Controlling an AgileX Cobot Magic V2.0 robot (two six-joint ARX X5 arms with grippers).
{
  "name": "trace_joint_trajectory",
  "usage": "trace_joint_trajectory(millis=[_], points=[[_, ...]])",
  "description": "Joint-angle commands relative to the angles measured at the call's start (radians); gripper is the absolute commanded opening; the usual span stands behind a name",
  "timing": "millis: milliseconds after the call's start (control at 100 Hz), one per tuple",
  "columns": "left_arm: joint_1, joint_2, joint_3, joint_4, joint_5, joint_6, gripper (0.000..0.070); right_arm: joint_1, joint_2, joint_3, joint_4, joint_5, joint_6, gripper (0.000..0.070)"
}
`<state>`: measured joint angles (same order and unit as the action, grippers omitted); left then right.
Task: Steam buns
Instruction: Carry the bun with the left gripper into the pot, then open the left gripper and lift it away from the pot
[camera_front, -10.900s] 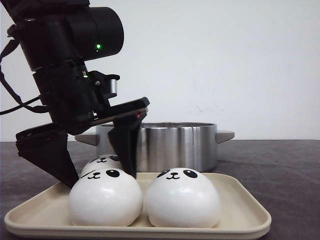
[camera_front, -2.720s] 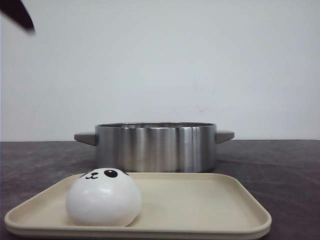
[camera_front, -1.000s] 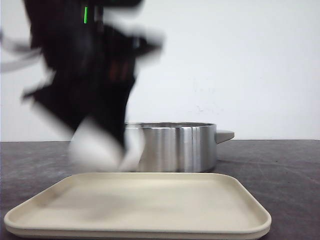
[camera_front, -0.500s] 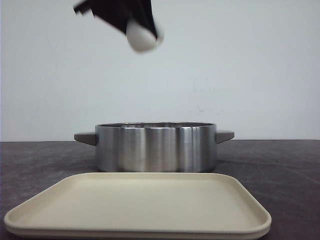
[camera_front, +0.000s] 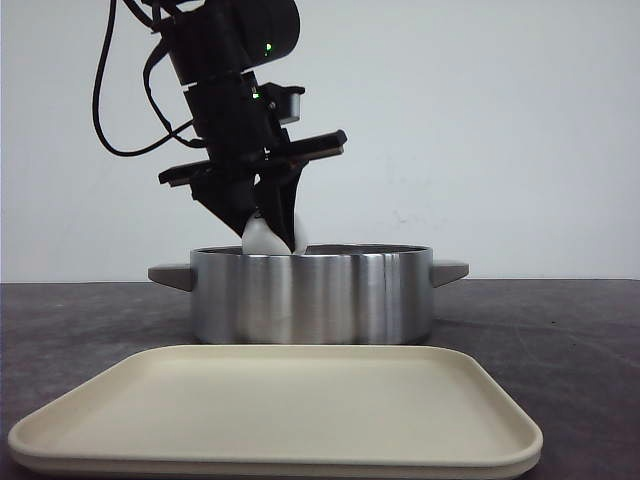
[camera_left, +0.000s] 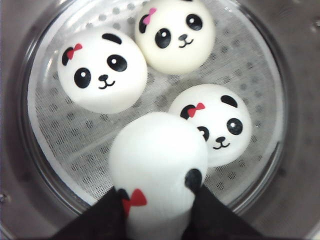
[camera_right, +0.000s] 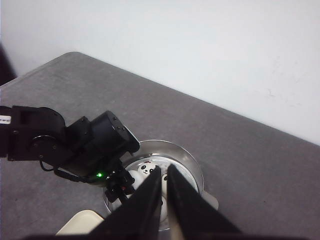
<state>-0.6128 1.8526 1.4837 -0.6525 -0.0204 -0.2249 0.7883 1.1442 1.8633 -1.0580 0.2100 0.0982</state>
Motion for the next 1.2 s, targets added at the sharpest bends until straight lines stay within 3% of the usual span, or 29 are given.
trace_joint_trajectory(millis=[0,100,210,310,660,730,770,880,1000,1050,1090,1190], points=[[-0.006,0.024,0.019,0.008,0.002,-0.033,0.0268,0.009,0.010,0.018,0.005,0.000,0.006,0.0012],[-0.006,0.024,0.019,0.007,0.002,-0.051,0.0338,0.009,0.010,0.018,-0.001,0.000,0.006,0.0012],[-0.004,0.024,0.025,-0.016,0.001,-0.071,0.0537,0.009,0.010,0.018,-0.002,0.000,0.006,0.0012],[-0.002,0.024,0.032,-0.029,0.002,-0.080,0.0635,0.009,0.010,0.018,-0.004,0.000,0.006,0.0012],[-0.002,0.007,0.188,-0.147,-0.022,-0.082,0.0634,0.008,0.018,0.012,-0.039,0.005,-0.022,0.0012],[-0.003,-0.044,0.196,-0.146,-0.040,-0.082,0.0612,0.008,0.019,-0.003,-0.038,0.007,-0.023,0.0012],[-0.004,-0.086,0.196,-0.147,-0.043,-0.082,0.0564,0.008,0.018,-0.018,-0.035,0.007,-0.023,0.0012],[-0.021,-0.216,0.196,-0.160,-0.069,-0.059,0.0377,0.008,0.002,-0.091,0.006,0.008,-0.023,0.0012],[-0.049,-0.391,0.180,-0.166,-0.221,-0.022,0.0126,0.008,-0.058,-0.253,0.168,-0.005,-0.023,0.0012],[-0.061,-0.463,0.161,-0.162,-0.243,-0.023,0.0048,0.009,-0.092,-0.341,0.261,-0.016,-0.023,0.0012],[-0.065,-0.520,0.141,-0.163,-0.243,-0.023,0.0010,0.009,-0.119,-0.415,0.336,-0.027,-0.023,0.0012],[-0.073,-0.667,0.069,-0.177,-0.243,-0.027,0.0007,0.016,-0.184,-0.594,0.517,-0.032,-0.016,0.0012]])
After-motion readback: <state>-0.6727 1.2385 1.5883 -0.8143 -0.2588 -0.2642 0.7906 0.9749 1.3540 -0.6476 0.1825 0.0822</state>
